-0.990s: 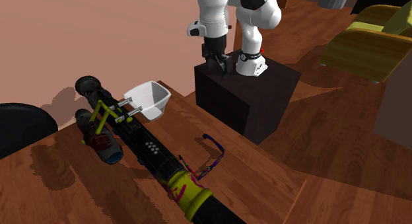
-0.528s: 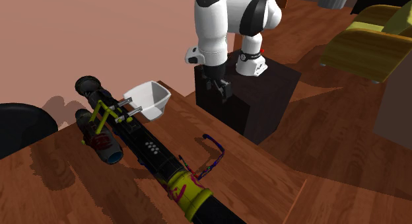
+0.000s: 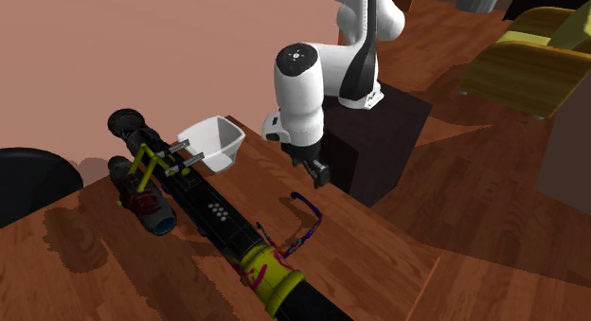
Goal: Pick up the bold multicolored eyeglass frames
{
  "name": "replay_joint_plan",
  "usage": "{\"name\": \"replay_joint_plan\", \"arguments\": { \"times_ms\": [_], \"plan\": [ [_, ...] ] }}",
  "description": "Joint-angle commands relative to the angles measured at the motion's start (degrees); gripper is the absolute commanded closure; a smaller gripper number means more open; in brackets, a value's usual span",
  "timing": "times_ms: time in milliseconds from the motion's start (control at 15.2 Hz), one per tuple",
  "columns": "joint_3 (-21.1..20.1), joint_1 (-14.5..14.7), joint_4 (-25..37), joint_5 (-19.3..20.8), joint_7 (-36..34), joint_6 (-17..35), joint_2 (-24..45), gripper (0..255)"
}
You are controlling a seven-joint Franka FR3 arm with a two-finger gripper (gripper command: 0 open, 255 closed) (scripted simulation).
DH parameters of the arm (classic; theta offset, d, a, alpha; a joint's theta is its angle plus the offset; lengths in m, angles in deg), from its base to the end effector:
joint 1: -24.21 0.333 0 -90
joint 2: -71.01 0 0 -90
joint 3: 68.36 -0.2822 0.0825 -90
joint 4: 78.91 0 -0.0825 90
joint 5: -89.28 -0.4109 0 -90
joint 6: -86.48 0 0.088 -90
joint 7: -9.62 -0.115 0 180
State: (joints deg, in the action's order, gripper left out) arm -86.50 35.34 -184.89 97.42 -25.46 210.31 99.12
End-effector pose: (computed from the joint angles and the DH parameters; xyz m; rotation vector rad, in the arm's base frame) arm 0.5521 0.2988 0.2014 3.0848 -0.0569 -0.2278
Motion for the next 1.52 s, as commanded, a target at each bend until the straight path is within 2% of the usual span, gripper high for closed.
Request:
{"name": "replay_joint_plan", "arguments": {
  "times_ms": [0,264,594,660,1254,1320,1452],
  "plan": [
    [0.6,1.7,5.6,1.4,-1.3,-0.8,5.1,0],
    [1.8,5.0,16.8,3.2,-2.7,-2.8,14.9,0],
    [3.3,9.3,35.2,4.5,-3.2,-7.7,28.7,0],
    [3.4,9.8,37.4,4.5,-3.1,-8.4,30.2,0],
    [4.1,10.3,39.5,5.0,-3.1,-6.0,34.6,0],
    [4.0,10.3,39.3,5.0,-3.1,-6.0,34.5,255],
    [4.0,10.3,39.4,5.0,-3.1,-6.0,34.6,255]
  ]
}}
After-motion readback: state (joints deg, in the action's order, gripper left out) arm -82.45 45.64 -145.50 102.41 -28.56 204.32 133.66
